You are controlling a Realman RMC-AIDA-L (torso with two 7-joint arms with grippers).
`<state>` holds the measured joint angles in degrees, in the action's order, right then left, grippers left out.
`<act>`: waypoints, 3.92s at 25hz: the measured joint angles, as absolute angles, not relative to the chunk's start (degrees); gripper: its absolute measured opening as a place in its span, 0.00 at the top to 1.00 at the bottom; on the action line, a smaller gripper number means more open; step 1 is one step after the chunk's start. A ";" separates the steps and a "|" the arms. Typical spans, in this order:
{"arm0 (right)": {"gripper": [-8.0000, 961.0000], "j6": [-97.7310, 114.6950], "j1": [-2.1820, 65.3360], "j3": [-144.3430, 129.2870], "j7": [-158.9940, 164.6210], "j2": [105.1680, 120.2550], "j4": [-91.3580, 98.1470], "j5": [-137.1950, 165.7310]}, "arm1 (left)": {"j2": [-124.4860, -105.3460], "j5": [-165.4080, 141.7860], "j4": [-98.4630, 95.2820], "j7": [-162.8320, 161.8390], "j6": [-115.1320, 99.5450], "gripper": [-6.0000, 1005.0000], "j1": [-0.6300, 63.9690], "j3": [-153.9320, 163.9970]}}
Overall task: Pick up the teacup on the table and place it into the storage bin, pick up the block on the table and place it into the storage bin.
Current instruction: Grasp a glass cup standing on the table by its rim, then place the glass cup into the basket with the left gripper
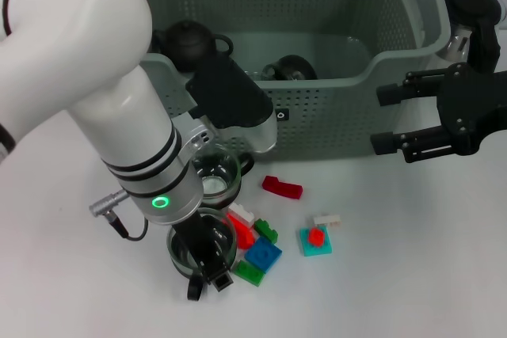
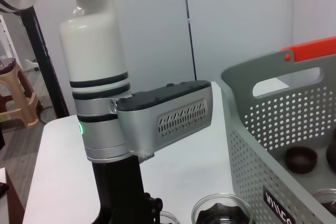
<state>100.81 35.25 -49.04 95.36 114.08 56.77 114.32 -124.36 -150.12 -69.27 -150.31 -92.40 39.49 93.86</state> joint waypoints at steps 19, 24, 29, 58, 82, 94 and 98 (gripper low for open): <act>0.13 100.78 35.12 -49.00 95.36 114.08 56.78 114.21 | -124.60 -149.78 -67.78 -150.14 -90.82 0.71 39.94 95.31; 0.13 100.78 35.07 -48.87 95.36 114.08 56.78 114.18 | -124.56 -149.81 -67.62 -150.15 -90.55 0.88 40.02 95.60; 0.13 100.80 35.09 -48.86 95.36 114.08 56.78 114.16 | -124.53 -149.85 -67.60 -150.15 -90.48 0.91 40.02 96.45; 0.13 100.87 34.86 -48.15 95.01 114.00 56.78 114.11 | -124.55 -148.90 -87.73 -151.88 -107.24 0.95 38.31 86.86; 0.13 105.28 33.84 -47.51 94.69 110.96 51.58 114.52 | -117.27 -136.05 -76.68 -144.23 -98.06 0.92 57.38 57.76; 0.13 104.98 34.25 -47.89 94.86 111.71 51.43 114.52 | -116.67 -148.19 -51.24 -140.46 -68.30 0.91 63.48 61.51; 0.13 104.71 34.43 -47.90 94.64 111.99 51.37 114.52 | -119.95 -152.81 -49.35 -140.36 -62.04 0.91 63.58 61.56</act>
<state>104.71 34.43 -47.90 94.64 111.99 51.37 114.52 -119.95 -152.81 -49.35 -140.36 -62.04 63.58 61.56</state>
